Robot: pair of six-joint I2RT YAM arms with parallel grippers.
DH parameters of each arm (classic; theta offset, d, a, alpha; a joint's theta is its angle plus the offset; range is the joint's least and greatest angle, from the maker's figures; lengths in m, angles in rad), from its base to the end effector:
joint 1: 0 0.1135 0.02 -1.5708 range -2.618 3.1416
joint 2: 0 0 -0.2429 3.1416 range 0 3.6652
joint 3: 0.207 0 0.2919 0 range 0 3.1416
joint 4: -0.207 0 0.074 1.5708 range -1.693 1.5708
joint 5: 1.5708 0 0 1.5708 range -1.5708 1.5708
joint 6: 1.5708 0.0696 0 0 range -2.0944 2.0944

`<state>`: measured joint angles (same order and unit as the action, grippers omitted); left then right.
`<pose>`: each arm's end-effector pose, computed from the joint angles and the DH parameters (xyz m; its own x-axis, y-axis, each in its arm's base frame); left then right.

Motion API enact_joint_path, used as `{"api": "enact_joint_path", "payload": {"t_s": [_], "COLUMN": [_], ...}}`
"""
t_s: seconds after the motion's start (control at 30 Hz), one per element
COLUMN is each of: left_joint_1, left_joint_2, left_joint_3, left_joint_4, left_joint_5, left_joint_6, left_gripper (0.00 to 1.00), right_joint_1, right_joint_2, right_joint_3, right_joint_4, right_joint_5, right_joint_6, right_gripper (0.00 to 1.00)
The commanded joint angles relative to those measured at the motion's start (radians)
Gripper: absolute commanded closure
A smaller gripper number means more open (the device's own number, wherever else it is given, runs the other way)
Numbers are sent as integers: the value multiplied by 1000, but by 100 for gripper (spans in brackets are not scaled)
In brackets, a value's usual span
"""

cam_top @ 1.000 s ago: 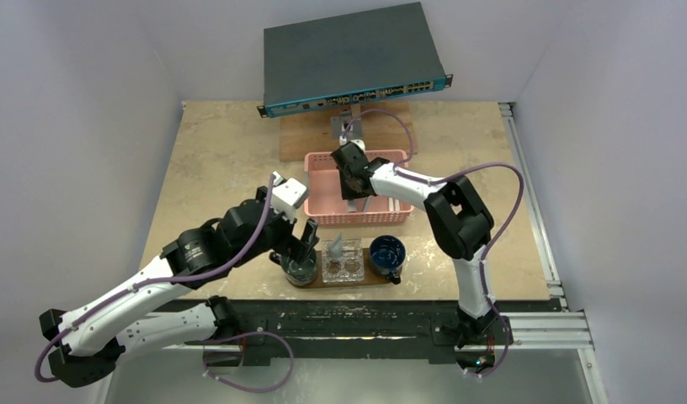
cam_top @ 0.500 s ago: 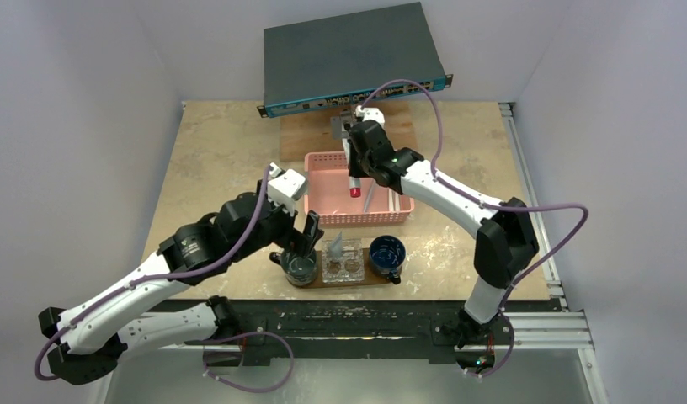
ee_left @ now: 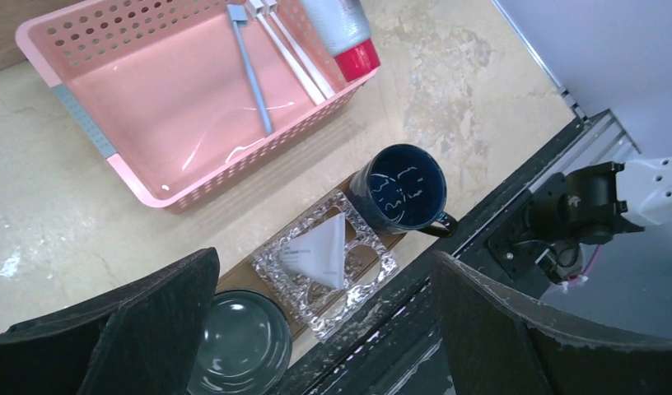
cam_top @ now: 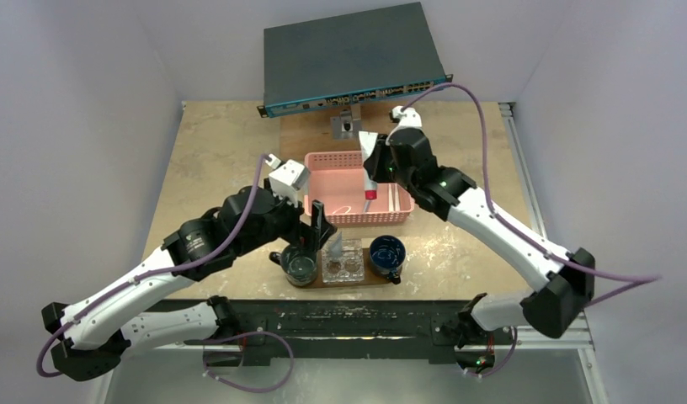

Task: Prepare toiletry sets of a toothbrush and toothpaste on the tray

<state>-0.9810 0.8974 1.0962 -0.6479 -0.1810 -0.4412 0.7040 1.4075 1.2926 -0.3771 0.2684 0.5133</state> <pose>0.1578 -0.2133 0.3568 -0.5289 0.0351 -0.8480 0.5545 0.7706 -0.3140 0.3135 0.2420 0.3134 -0.5327 0.1689 -0.8293 -0.2116 0.9222 0.3237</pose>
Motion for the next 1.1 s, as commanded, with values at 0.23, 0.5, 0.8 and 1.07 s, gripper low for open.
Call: {"api": "enact_joint_path", "payload": {"t_s": [0.23, 0.5, 0.8, 1.07], "left_joint_1": [17, 30, 40, 53], "left_joint_2": [-20, -3, 24, 23], "left_joint_3": [26, 16, 23, 4], "left_joint_4": [151, 222, 222, 226], "left_joint_5": [64, 137, 150, 151], "left_joint_6": [-196, -267, -273, -286], "left_gripper": [0, 0, 3, 12], "right_joint_1": [33, 154, 237, 257], "right_joint_2": [-260, -302, -275, -255], "right_joint_3": [-122, -112, -101, -85], "right_joint_4": [185, 205, 270, 294], "right_joint_5": [-198, -143, -117, -113], "right_joint_6": [148, 210, 273, 292], "right_gripper": [82, 82, 82, 83]}}
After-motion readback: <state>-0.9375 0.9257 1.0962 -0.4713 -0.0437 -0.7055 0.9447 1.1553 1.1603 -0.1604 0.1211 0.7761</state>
